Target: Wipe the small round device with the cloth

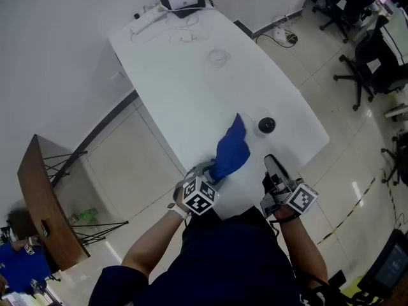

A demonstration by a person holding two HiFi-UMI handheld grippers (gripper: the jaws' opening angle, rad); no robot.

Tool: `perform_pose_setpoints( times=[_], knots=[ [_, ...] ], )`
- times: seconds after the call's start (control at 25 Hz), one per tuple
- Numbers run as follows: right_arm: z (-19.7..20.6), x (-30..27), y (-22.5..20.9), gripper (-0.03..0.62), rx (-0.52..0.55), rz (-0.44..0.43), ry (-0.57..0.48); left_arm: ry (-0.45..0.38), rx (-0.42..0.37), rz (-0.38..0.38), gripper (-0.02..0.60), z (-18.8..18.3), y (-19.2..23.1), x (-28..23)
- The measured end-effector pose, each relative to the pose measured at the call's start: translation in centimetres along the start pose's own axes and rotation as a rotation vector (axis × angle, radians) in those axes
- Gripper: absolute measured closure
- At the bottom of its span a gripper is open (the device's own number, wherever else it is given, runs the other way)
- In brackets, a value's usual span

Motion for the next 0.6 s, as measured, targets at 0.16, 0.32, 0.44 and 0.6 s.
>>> perform_pose_setpoints(
  times=[0.16,0.32,0.44,0.6],
  knots=[
    [-0.2,0.0,1.6,0.52,0.158,0.062,0.021,-0.139,0.07,-0.077,0.367,-2.4,1.5,3.5],
    [-0.4,-0.3,3.1,0.528,0.271,0.087,0.02,-0.302,0.117,-0.086,0.442,-6.2,2.4,5.9],
    [-0.5,-0.4,4.5,0.541,0.379,0.1,0.01,-0.426,0.179,-0.079,0.501,-8.8,2.4,6.7],
    [-0.7,-0.5,6.2,0.545,0.505,0.108,0.008,-0.519,0.312,-0.084,0.578,-10.7,1.7,6.8]
  ],
)
Point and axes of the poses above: the fingertips, and each gripper's own axes: x backward along the fingers, y to its left, z out of its underside, the point moved 9 cm from there along x, backward along the fingers, and after that the axes turned 11 degrees about -x, right-handed, at the moved point
